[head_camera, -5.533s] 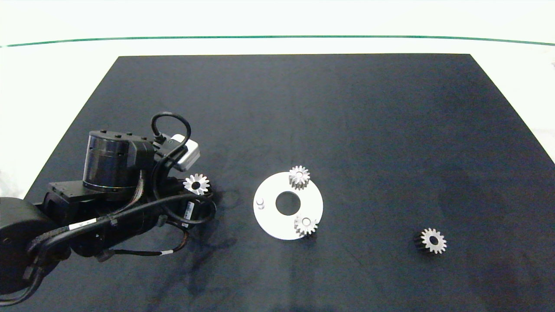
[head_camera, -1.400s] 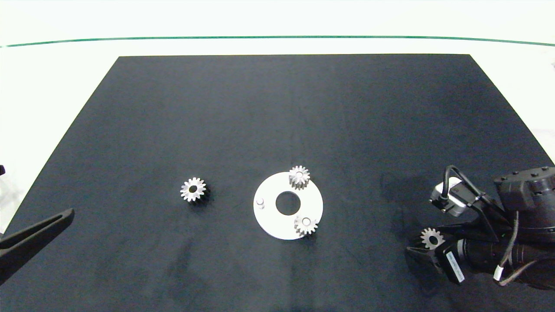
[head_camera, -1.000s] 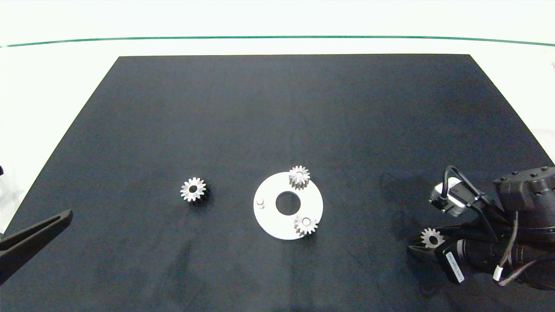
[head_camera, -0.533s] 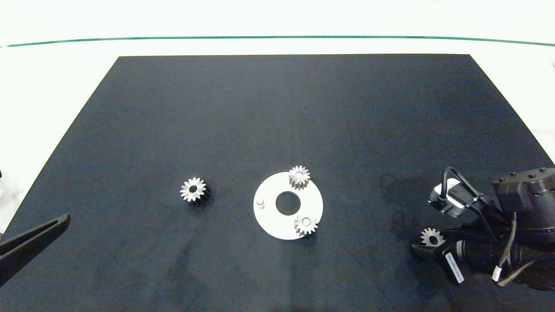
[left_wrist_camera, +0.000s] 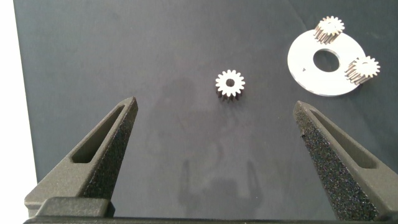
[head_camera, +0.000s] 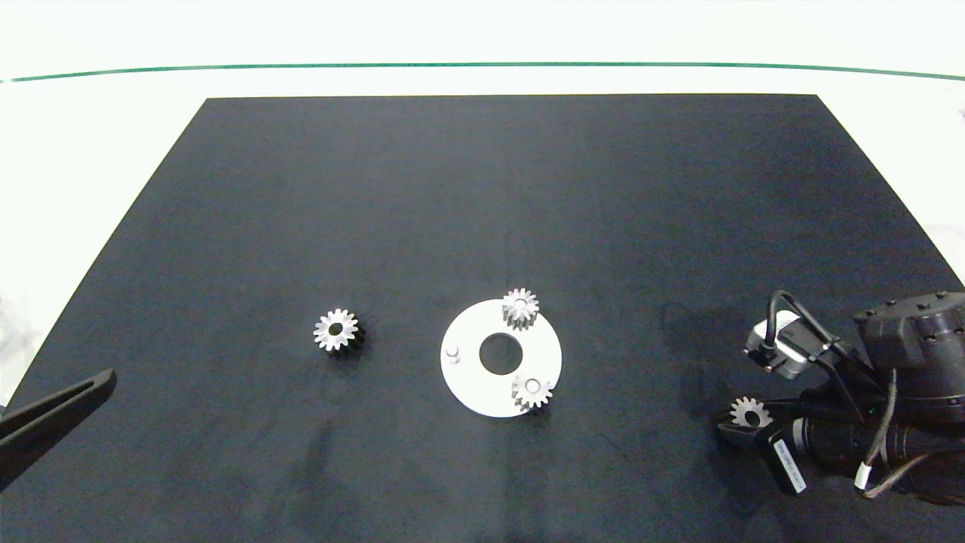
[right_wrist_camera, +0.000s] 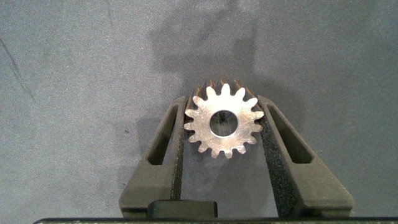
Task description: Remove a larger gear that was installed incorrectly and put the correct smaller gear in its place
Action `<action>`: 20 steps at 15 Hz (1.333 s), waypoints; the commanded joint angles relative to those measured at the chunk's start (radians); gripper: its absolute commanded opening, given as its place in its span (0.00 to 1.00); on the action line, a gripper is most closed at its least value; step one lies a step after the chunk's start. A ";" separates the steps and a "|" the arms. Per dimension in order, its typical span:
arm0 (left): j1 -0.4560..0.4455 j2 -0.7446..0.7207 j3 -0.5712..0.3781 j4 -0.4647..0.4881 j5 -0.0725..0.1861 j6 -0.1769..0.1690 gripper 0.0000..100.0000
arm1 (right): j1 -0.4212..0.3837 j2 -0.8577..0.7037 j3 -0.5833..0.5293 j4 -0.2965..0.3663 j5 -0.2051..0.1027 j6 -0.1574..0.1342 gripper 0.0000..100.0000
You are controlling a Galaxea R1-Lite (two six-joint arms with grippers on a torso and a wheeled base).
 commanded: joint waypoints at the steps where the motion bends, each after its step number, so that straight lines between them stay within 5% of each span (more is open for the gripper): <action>1: 0.001 0.000 0.000 0.001 0.001 0.002 1.00 | 0.001 -0.001 0.022 -0.020 -0.001 -0.002 0.28; 4: -0.001 0.000 -0.002 0.001 0.001 0.002 1.00 | 0.000 -0.003 0.052 -0.068 -0.005 -0.003 0.22; 11: 0.002 -0.001 0.001 0.001 0.001 0.003 1.00 | 0.003 -0.086 0.006 -0.048 -0.013 -0.006 0.22; 15: 0.002 -0.011 0.011 0.001 0.001 0.003 1.00 | 0.049 -0.104 -0.224 0.158 -0.011 -0.005 0.22; 20: 0.005 -0.052 0.005 0.052 0.004 0.003 1.00 | 0.176 -0.024 -0.436 0.242 -0.021 -0.002 0.22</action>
